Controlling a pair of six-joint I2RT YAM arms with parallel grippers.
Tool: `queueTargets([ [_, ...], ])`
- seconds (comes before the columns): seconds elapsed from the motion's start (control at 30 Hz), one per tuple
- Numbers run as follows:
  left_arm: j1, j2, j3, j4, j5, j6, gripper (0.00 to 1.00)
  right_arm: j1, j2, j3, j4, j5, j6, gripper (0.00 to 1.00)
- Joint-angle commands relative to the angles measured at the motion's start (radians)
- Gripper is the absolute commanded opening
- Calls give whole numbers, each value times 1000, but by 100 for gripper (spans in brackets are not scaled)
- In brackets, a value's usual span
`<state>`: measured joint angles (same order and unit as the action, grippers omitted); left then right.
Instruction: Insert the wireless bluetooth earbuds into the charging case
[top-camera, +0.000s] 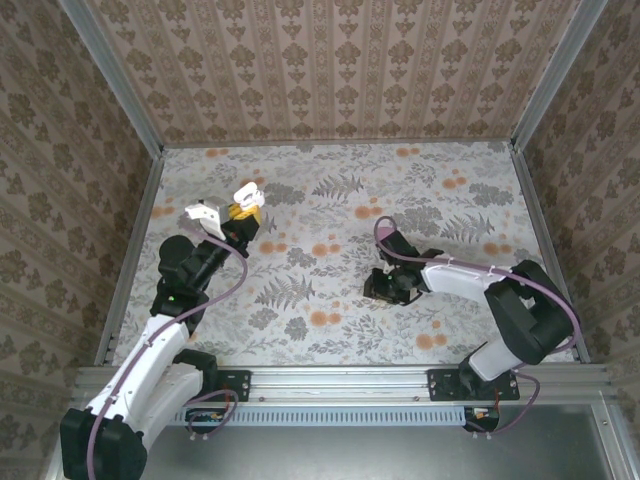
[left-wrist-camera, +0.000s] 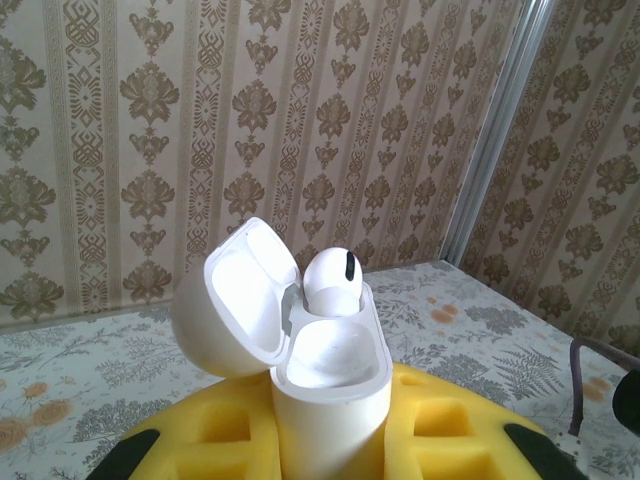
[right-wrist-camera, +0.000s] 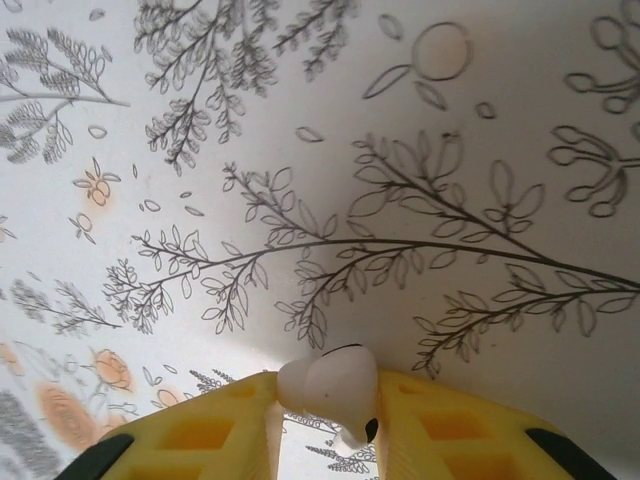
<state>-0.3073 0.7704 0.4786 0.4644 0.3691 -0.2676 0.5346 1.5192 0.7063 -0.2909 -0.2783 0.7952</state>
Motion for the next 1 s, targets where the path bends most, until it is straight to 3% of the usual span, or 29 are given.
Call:
queueTargets([
  [0.0,-6,-16,14,36,-4,18,17,-23,-34,-4,-22,-23,2,38],
  [0.23,-7,-16,13,38,-2,18,17,-24,-75,61,-192,125,-37,41],
  [0.53,-7,-14,12,39,-3,18,17,7,-120,103,-174,89,-56,35],
  [0.97,-9,-8,12,44,1,14,17,51,15,166,-171,29,-54,35],
])
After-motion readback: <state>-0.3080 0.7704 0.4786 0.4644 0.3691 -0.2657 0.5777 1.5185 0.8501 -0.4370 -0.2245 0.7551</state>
